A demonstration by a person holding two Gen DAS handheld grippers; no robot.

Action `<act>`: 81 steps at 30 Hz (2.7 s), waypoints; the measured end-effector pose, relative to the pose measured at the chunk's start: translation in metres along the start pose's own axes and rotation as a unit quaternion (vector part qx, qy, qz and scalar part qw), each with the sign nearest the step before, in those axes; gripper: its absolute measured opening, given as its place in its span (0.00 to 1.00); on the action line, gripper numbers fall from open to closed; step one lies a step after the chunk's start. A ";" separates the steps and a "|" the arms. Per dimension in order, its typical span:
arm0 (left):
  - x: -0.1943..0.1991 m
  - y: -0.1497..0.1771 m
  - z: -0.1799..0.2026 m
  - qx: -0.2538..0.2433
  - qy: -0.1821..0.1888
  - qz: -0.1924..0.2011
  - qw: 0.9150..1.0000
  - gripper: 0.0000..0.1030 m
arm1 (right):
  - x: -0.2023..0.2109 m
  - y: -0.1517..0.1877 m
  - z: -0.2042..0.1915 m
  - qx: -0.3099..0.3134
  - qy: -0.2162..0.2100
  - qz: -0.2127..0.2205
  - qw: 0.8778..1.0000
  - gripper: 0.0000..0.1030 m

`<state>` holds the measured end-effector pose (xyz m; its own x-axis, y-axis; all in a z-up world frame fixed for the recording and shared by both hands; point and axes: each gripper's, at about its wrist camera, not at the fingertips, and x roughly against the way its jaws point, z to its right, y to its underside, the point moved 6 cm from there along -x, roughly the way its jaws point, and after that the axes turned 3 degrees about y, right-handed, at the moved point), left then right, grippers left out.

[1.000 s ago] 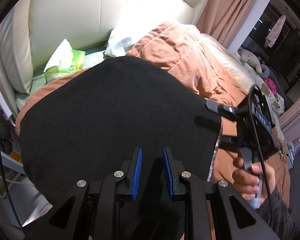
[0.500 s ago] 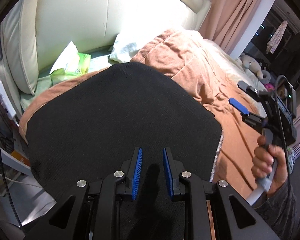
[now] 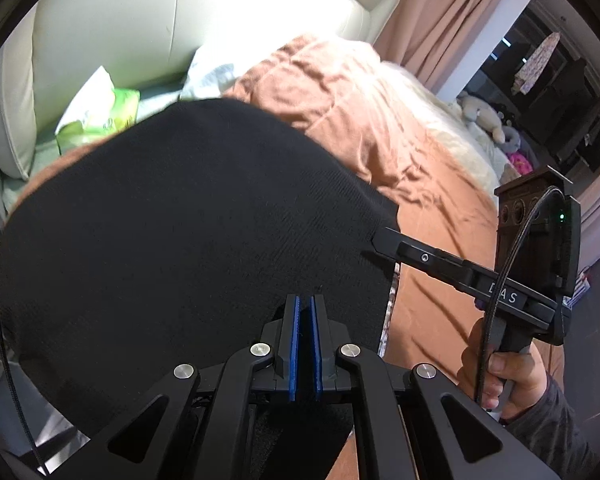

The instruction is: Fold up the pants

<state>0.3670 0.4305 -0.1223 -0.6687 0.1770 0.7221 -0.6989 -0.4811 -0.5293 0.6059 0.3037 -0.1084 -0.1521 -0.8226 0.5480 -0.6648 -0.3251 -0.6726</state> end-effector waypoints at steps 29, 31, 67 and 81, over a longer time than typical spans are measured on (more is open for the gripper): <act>0.069 0.045 0.077 -0.065 -0.061 0.040 0.995 0.62 | 0.170 0.037 -0.051 0.069 0.134 0.041 0.988 0.78; 0.083 0.048 0.091 -0.077 -0.061 0.055 0.994 0.78 | 0.193 0.043 -0.059 0.072 0.138 0.046 0.987 0.83; 0.200 0.168 0.259 -0.150 -0.018 0.154 0.976 0.99 | 0.471 0.212 -0.151 0.101 0.261 0.158 0.947 1.00; 0.217 0.217 0.285 -0.163 0.003 0.177 0.971 1.00 | 0.532 0.303 -0.173 0.077 0.296 0.196 0.932 1.00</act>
<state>0.1427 0.1200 0.0464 -0.8824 0.0549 0.4673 -0.4674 -0.2160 -0.8572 0.1967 -0.1516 0.0653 -0.7685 -0.5049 0.3930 -0.3676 -0.1543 -0.9171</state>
